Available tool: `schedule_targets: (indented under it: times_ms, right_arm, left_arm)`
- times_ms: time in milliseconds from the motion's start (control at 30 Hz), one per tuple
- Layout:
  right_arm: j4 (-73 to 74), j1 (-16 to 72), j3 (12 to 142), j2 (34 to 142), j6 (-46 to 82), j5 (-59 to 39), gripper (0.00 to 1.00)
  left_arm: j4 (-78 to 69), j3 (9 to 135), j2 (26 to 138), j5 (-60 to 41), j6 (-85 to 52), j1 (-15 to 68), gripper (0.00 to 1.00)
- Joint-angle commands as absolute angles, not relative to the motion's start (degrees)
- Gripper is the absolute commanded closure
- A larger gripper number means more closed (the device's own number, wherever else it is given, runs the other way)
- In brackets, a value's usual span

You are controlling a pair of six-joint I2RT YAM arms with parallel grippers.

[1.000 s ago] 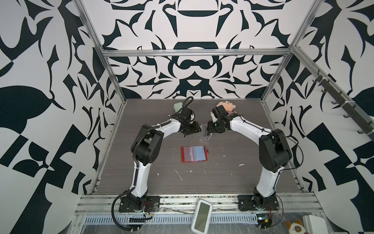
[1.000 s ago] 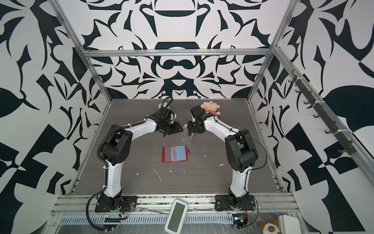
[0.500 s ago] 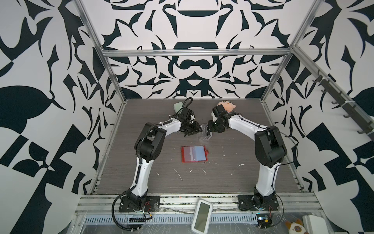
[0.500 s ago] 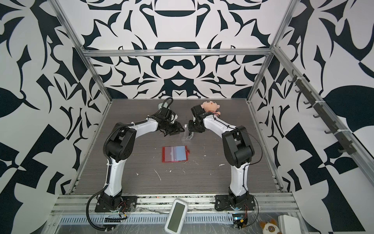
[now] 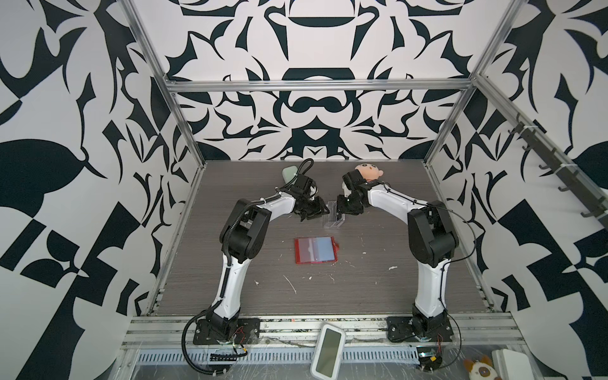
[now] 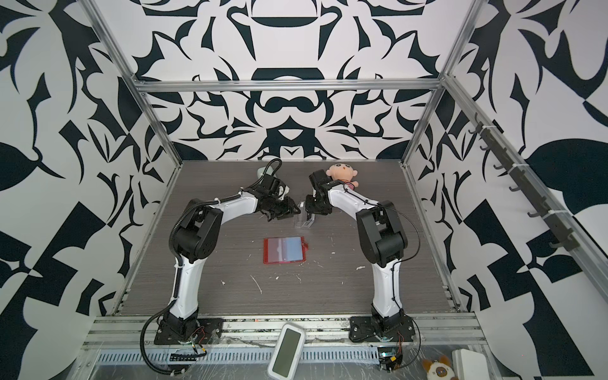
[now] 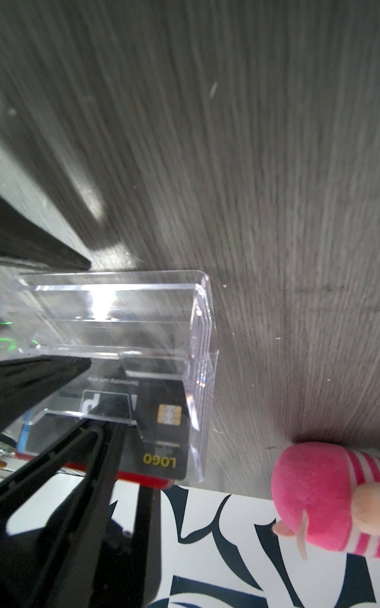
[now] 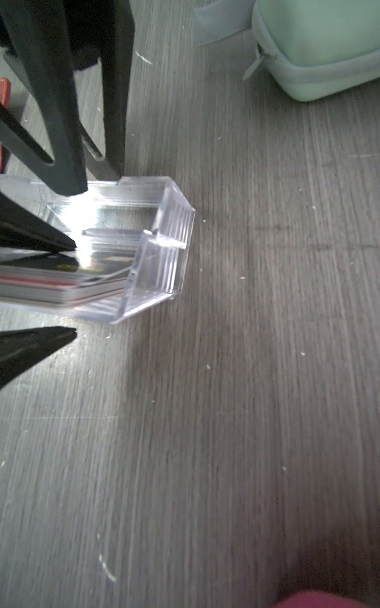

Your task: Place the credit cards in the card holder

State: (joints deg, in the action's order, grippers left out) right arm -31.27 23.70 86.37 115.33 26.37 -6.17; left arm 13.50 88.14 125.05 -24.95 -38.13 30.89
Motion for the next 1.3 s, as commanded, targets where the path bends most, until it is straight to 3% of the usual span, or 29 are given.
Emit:
schedule_targets:
  times_ms: [0,1067,1267]
  right_arm:
    - [-34.3,23.6,89.0,114.8,25.0,-4.9,0.6]
    - [-42.8,24.3,94.0,114.6,21.8,-2.9,0.68]
    - [-43.8,24.7,94.5,114.4,21.5,-2.0,0.74]
  left_arm:
    - [15.5,86.8,126.9,-21.3,-39.3,30.4,0.57]
    - [13.9,83.8,126.8,-20.1,-43.0,30.3,0.6]
    - [13.8,83.7,126.8,-20.1,-43.2,30.4,0.6]
